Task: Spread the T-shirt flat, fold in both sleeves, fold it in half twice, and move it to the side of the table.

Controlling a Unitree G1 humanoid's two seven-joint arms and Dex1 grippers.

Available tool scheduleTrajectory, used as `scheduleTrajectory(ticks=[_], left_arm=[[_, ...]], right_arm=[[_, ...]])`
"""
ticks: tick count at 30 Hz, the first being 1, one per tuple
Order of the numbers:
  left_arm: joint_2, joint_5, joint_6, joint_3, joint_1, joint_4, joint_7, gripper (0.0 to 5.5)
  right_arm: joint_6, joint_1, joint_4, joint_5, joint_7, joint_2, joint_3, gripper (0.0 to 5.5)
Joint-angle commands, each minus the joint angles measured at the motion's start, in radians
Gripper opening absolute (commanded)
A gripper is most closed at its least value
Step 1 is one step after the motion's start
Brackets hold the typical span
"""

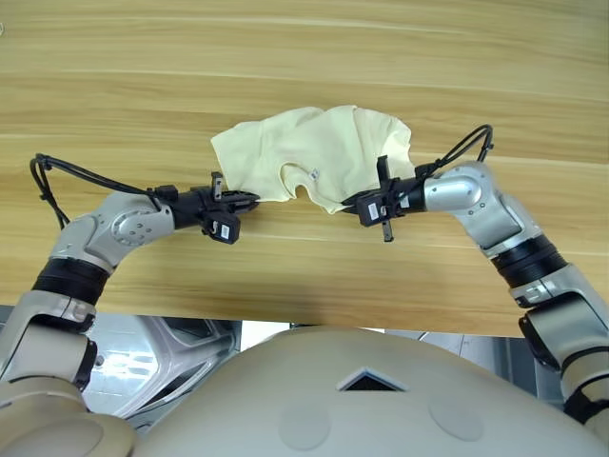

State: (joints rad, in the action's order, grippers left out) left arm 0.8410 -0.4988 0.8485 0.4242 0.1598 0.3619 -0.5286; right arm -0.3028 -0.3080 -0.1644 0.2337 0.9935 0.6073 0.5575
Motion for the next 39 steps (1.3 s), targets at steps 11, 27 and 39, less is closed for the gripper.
scheduleTrajectory(ticks=[11,27,39], left_arm=[[-0.068,0.644,-0.213,-0.341,0.848,0.263,-0.26,0.02],[0.197,1.39,-0.272,-0.664,-0.198,-0.649,-1.068,0.02],[-0.155,0.057,-0.647,0.03,1.369,0.745,0.079,0.02]], right_arm=[[-0.002,-0.686,-0.326,-0.393,-0.056,0.122,-0.579,0.0],[-0.13,0.287,0.592,-1.252,0.621,0.455,-0.797,0.0],[0.313,-1.183,-0.967,0.022,-0.732,0.061,-0.202,0.0]])
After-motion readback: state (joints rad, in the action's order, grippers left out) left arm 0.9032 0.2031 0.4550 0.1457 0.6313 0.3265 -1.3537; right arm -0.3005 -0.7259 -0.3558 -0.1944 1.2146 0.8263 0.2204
